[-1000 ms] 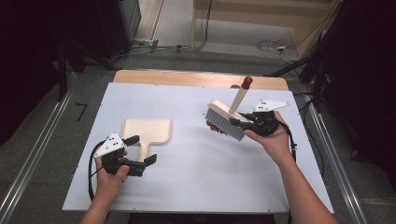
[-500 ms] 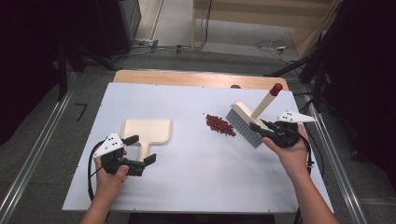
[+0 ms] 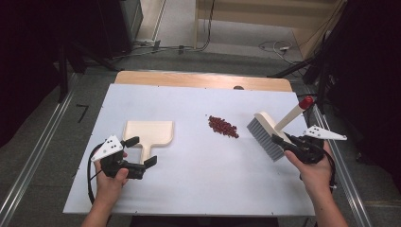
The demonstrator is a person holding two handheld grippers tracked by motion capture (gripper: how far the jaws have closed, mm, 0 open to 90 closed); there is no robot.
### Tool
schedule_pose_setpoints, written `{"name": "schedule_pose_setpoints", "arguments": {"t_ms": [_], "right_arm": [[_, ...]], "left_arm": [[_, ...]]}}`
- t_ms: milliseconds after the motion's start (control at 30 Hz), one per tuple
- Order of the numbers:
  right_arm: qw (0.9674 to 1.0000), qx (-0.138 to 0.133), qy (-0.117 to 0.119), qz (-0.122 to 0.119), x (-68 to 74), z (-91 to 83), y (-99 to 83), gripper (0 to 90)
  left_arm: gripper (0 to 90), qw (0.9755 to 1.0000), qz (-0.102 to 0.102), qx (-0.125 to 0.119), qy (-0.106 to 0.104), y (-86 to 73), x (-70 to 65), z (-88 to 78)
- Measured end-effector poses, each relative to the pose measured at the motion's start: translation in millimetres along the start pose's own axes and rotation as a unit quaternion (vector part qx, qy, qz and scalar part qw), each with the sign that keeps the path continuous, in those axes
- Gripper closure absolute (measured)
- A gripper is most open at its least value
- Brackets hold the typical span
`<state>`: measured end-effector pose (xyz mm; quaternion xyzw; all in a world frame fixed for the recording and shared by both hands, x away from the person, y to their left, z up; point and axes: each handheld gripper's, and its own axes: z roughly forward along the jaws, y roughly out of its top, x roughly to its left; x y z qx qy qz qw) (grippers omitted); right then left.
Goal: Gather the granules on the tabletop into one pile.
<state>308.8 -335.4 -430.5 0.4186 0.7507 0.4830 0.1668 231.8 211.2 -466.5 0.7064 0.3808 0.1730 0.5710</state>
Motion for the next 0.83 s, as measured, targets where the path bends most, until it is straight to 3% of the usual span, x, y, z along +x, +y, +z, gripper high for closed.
{"name": "schedule_pose_setpoints", "arguments": {"t_ms": [333,500,833], "right_arm": [[0.9998,-0.008,0.001,0.020,-7.5,-20.4,-20.3,65.6],[0.9996,-0.002,-0.015,0.026,-11.6,-15.7,-26.7,65.7],[0.9994,0.004,-0.020,0.027,-11.4,-11.8,-28.0,65.6]], "left_arm": [[0.0,0.9999,0.003,-0.011,0.006,-1.7,0.9,-6.3],[0.0,0.9999,0.003,-0.014,0.008,-2.1,0.4,-5.9],[0.0,0.9999,0.008,-0.004,0.010,-2.4,0.5,-3.7]]}}
